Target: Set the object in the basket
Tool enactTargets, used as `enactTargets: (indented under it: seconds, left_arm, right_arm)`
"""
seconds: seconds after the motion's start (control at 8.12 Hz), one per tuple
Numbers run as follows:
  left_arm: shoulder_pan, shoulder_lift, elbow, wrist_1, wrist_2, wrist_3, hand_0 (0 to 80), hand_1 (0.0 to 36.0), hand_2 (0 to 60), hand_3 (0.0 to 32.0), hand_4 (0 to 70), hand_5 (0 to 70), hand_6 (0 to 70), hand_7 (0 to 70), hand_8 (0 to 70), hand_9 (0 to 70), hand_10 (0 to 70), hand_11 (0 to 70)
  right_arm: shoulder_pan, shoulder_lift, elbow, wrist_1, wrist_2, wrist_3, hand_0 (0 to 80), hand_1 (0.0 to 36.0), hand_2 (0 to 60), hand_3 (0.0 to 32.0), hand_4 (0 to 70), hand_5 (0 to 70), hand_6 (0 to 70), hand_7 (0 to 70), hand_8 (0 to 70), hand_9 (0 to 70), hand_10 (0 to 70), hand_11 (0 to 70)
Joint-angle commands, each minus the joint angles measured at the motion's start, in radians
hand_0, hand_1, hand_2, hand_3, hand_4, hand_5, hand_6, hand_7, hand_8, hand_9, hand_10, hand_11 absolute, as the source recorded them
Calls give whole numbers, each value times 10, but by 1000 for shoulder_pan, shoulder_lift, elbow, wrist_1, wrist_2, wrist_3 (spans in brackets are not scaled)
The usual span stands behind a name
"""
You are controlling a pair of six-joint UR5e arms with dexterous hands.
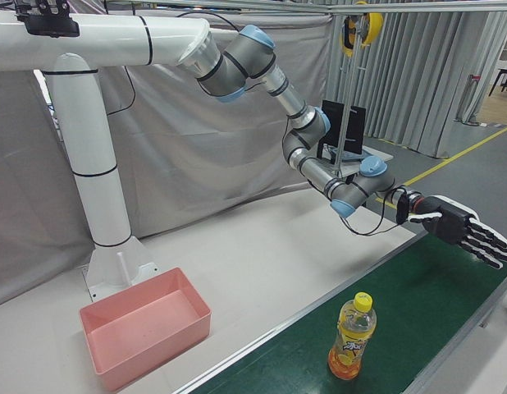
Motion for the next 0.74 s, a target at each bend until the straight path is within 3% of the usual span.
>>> enactTargets:
  seconds: [0.0, 0.62]
  left_arm:
    - [55, -5, -41, 42, -2, 33, 575, 94, 0, 0, 53, 102, 0, 0, 9, 18, 26, 57]
    - [153, -85, -80, 118, -20, 68, 568, 90, 0, 0, 47, 102, 0, 0, 18, 30, 35, 70]
  right_arm:
    - [0, 0, 0, 0, 0, 0, 0, 0, 0, 0, 0, 0, 0, 0, 0, 0, 0, 0]
    - [0, 0, 0, 0, 0, 0, 0, 0, 0, 0, 0, 0, 0, 0, 0, 0, 0, 0]
